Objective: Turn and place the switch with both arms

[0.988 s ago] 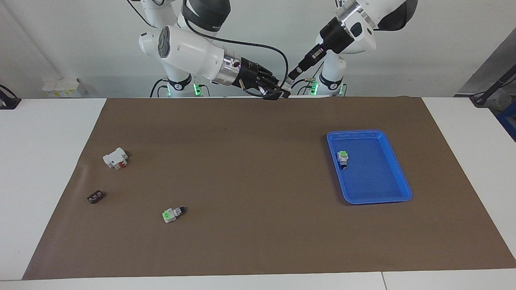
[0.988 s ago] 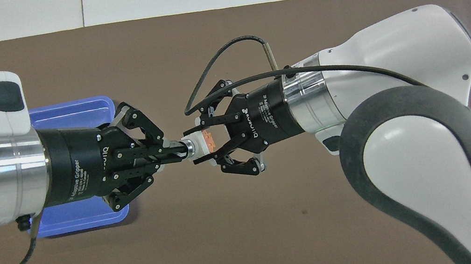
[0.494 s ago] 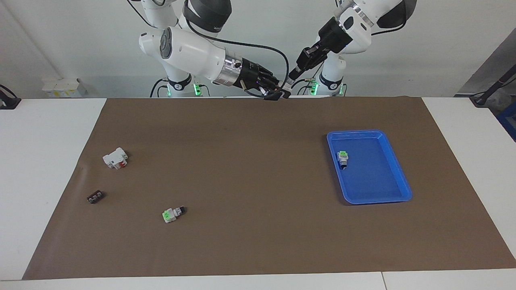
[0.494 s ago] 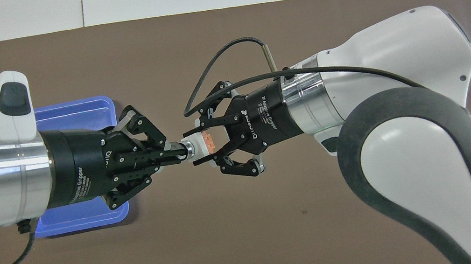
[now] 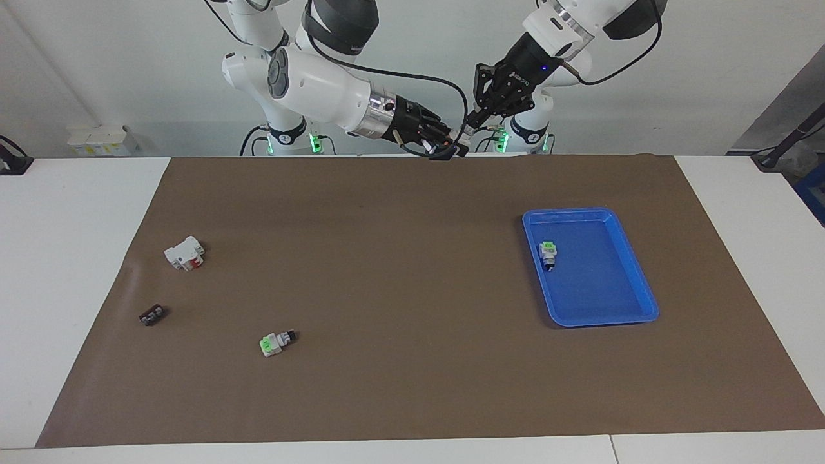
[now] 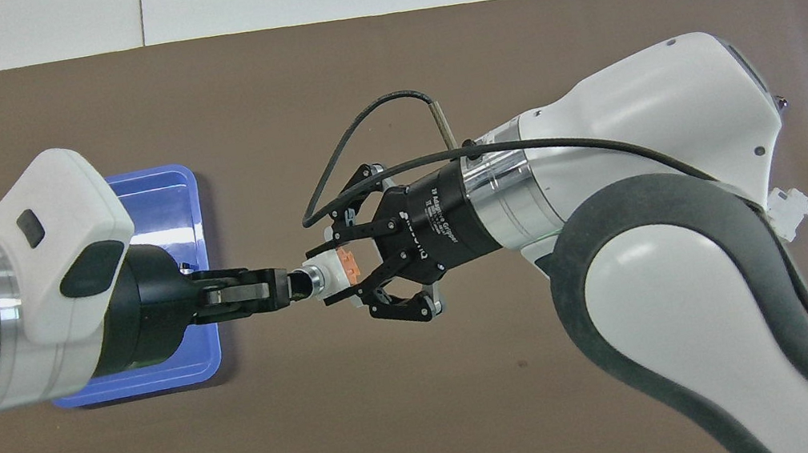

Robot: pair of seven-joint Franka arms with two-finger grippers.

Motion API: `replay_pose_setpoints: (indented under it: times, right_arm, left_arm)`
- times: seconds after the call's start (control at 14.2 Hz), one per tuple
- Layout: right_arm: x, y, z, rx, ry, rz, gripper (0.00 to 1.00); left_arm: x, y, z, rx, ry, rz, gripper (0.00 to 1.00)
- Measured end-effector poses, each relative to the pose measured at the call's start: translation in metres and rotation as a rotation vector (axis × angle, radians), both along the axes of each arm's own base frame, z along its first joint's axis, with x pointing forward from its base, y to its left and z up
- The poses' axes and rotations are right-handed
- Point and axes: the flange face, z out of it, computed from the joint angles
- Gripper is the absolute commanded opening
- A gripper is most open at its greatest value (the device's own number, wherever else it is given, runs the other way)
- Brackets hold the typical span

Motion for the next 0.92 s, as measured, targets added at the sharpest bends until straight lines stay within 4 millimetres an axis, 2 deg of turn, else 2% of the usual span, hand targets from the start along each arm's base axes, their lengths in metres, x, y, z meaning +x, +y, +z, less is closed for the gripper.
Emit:
replay_pose_setpoints:
  times: [0.42, 0.71, 0.92]
  right_arm:
    - [-0.0001, 0.0000, -0.0002, -0.001, 0.000, 0.000, 0.00]
    - [-0.0004, -0.0001, -0.0007, -0.005, -0.001, 0.003, 0.00]
    - [-0.0005, -0.0001, -0.0011, -0.008, -0.001, 0.005, 0.00]
  left_arm:
    - [-0.0008, -0.0005, -0.0001, 0.009, -0.139, -0.208, 0.00]
    - [-0.0015, -0.0013, -0.0010, 0.018, -0.300, -0.457, 0.00]
    - [-0.0018, -0.0019, -0.0016, 0.021, -0.325, -0.498, 0.00]
